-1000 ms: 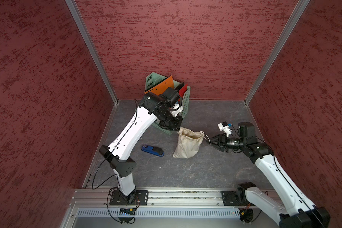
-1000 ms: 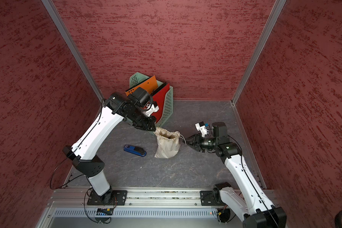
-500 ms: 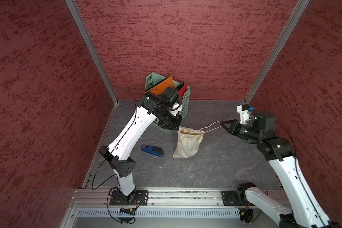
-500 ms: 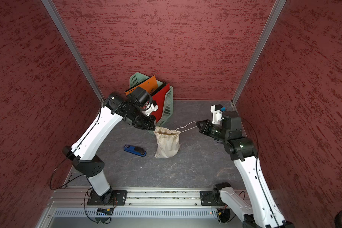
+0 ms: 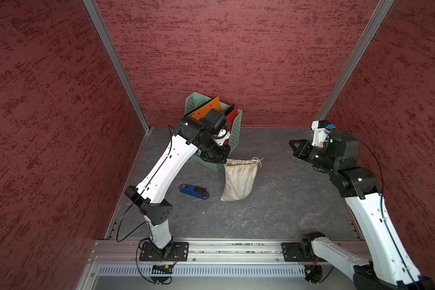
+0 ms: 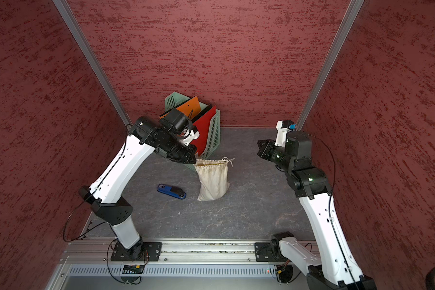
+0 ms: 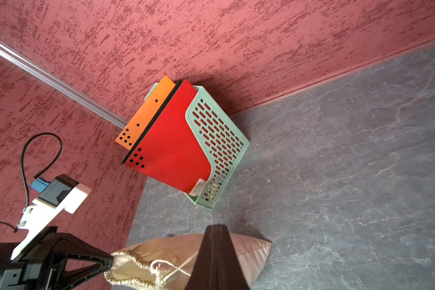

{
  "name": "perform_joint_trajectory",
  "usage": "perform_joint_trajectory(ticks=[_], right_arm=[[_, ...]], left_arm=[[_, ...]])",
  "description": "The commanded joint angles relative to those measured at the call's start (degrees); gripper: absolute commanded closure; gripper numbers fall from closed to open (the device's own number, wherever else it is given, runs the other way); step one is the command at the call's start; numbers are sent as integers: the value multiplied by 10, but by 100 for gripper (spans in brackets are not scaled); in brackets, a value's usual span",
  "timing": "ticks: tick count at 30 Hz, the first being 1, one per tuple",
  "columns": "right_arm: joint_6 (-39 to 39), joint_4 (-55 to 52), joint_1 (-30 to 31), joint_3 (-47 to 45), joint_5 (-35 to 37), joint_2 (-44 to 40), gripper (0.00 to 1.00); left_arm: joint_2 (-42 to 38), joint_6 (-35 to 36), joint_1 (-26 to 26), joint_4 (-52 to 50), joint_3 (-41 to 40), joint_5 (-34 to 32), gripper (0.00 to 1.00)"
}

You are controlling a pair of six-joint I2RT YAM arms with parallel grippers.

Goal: Close the soil bag
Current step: Frap the soil bag at the center of the board.

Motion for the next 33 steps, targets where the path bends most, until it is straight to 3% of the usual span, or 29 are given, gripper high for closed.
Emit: perform_joint_trajectory(ticks=[1, 3, 5, 8, 10, 16, 21, 33], right_arm=[[17, 31, -5, 8, -99, 35, 100], [22, 8, -11, 1, -188, 68, 80], [25, -23, -18, -21, -229, 93, 59], [21, -46, -37, -67, -253, 98, 42], [16, -50, -54, -96, -265, 88, 36], [-91, 3, -60, -183, -306, 18, 35], [-128, 251, -55, -332, -270, -124, 29], [-273, 330, -28, -306, -300, -43, 30]], left_arm=[[14, -6, 4, -29, 22, 3, 96], [17, -4, 5, -33, 26, -1, 96], [17, -2, 6, -36, 26, -3, 96], [14, 0, 7, -42, 21, -5, 96], [14, 1, 7, -45, 19, -4, 96], [19, 9, 9, -53, 20, 4, 96], [20, 13, 9, -55, 10, 10, 96], [13, 13, 10, -33, -24, 20, 96]])
